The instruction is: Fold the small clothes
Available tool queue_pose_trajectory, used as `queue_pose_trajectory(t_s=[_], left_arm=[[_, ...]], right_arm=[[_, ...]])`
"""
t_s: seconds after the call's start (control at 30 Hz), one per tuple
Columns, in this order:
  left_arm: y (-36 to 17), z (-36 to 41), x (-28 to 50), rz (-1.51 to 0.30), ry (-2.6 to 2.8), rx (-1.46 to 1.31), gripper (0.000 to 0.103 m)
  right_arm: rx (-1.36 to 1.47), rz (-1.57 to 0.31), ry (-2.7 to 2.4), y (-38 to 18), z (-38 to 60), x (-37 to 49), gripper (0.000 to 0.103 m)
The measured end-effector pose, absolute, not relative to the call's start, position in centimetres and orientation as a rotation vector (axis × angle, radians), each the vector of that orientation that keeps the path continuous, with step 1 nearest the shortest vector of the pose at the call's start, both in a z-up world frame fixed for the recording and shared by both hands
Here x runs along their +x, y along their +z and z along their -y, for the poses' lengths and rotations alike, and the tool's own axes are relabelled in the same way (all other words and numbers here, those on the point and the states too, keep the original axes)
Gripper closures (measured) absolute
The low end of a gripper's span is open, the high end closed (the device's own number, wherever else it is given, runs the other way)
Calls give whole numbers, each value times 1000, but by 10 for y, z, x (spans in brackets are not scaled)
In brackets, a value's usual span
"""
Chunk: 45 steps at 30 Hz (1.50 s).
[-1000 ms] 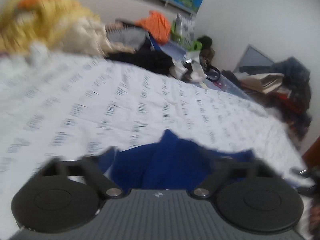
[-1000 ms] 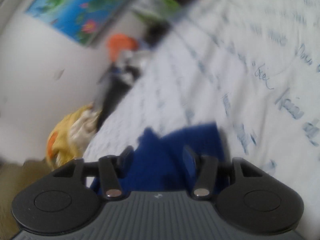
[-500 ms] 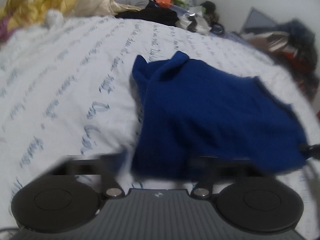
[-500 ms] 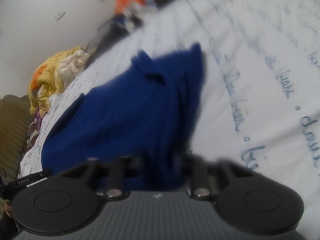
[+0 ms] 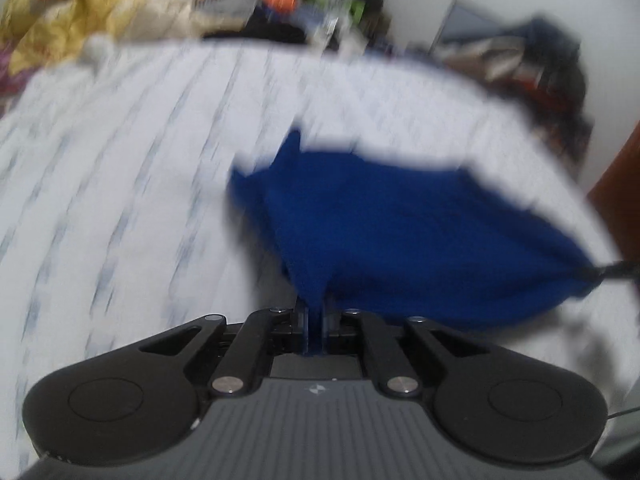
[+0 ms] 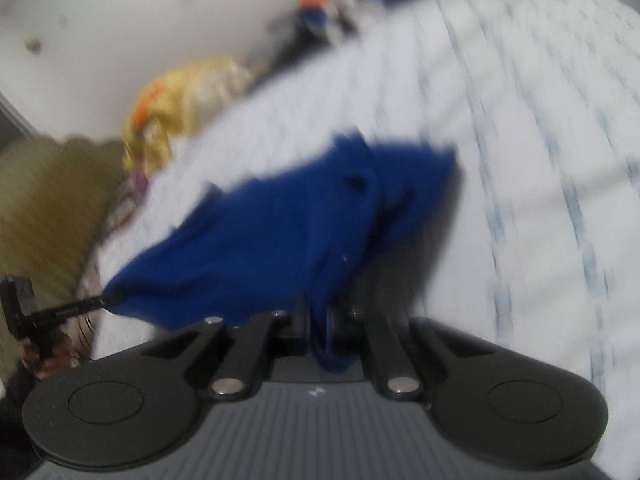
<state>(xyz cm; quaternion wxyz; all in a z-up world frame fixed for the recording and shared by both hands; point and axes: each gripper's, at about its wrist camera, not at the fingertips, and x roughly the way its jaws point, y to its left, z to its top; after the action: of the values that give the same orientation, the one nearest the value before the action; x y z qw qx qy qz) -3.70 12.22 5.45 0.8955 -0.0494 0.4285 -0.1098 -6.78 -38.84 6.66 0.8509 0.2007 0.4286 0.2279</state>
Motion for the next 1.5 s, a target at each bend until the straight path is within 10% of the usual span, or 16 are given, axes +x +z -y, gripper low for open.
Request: queue_pose_trajectory(t_s=[0.13, 0.2, 0.27, 0.3, 0.43, 0.53, 0.63, 0.83, 1.07, 1.23, 1.33, 1.5], left_arm=[[45, -144, -32, -861, -62, -53, 79], [73, -143, -19, -730, -63, -47, 55], [94, -131, 1, -581, -89, -31, 2], [97, -120, 16, -527, -94, -10, 0], [68, -70, 109, -645, -52, 98, 45], [27, -50, 162, -798, -27, 145, 48], [19, -45, 159, -741, -11, 182, 93], [8, -72, 147, -716, 84, 178, 91], [57, -33, 121, -568, -8, 158, 42], [19, 3, 160, -733, -95, 247, 40], [3, -23, 159, -675, -46, 207, 0], [0, -59, 178, -739, -29, 21, 0]], right_arm=[[331, -942, 346, 48, 380, -71, 75], [339, -826, 304, 69, 383, -56, 75], [330, -672, 315, 93, 378, -35, 75], [312, -626, 337, 101, 371, -19, 75], [226, -704, 371, 90, 329, 68, 75], [25, -796, 307, 61, 288, 111, 75], [-96, -765, 299, 46, 275, 114, 91], [349, -742, 190, 35, 372, 127, 93], [413, -565, 270, 65, 361, 81, 91], [35, -695, 319, 45, 273, 116, 91], [58, -628, 342, 19, 289, 126, 91], [278, -647, 386, 8, 320, 139, 91]])
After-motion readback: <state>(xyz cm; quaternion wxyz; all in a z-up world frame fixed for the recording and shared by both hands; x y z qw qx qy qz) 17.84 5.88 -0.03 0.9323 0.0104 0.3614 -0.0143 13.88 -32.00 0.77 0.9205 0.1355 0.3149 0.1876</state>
